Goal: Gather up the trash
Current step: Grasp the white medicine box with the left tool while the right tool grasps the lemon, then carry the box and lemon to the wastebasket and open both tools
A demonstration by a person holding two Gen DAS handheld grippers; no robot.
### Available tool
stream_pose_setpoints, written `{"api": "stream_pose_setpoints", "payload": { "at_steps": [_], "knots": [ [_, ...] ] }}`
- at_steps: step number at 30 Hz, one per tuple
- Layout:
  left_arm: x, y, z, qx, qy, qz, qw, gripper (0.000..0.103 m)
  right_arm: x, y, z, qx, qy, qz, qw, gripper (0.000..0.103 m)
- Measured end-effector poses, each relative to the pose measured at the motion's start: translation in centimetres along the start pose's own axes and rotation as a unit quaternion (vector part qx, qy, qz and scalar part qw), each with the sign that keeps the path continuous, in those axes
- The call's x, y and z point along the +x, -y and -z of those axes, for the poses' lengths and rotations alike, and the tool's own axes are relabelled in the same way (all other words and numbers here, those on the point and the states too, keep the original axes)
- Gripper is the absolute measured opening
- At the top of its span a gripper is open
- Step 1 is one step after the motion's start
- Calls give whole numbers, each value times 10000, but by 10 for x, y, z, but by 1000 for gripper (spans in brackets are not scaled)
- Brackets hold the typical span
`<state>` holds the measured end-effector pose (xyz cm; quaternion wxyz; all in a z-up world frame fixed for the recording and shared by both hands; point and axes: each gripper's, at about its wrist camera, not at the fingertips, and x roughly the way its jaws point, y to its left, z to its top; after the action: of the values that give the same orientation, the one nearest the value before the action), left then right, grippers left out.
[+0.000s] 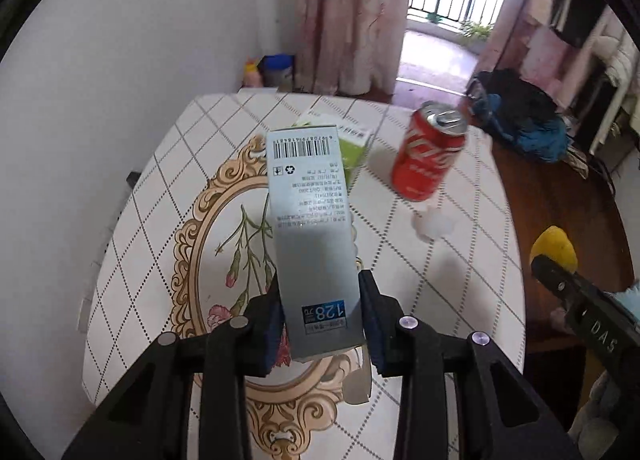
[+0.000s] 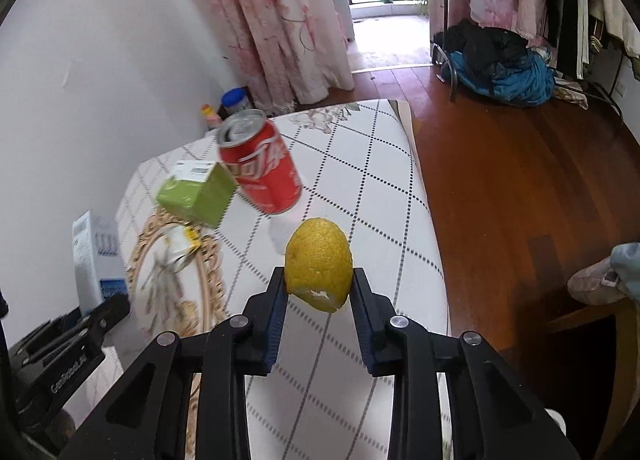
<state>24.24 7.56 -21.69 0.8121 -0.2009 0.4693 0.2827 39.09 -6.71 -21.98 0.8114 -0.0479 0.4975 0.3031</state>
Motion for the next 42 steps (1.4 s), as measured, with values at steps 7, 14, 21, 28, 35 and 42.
{"api": "stream_pose_setpoints", "payload": {
  "at_steps": [7,14,21,28,35,42],
  "knots": [
    [1,-44,12,-792,-243,499,9953,31,-13,-2,33,-9,-249,-21,9997,33],
    [25,-86,25,-1226,-573,466,9897,31,15,6,52,256,-580,-110,9979,33],
    [-6,-54,17,-655,-344,622,9953,31,-14,13,48,447,-340,-239,9981,33],
    [-78,43,13,371,142,1231,9916,31,-106,59,56,752,303,-32,9967,33],
    [-133,153,48,1365,199,1997,9701,31,-200,136,109,1149,616,562,9899,33],
    [-130,250,128,2282,-406,2462,9411,31,-243,230,201,1848,343,1182,9750,33]
  ]
}}
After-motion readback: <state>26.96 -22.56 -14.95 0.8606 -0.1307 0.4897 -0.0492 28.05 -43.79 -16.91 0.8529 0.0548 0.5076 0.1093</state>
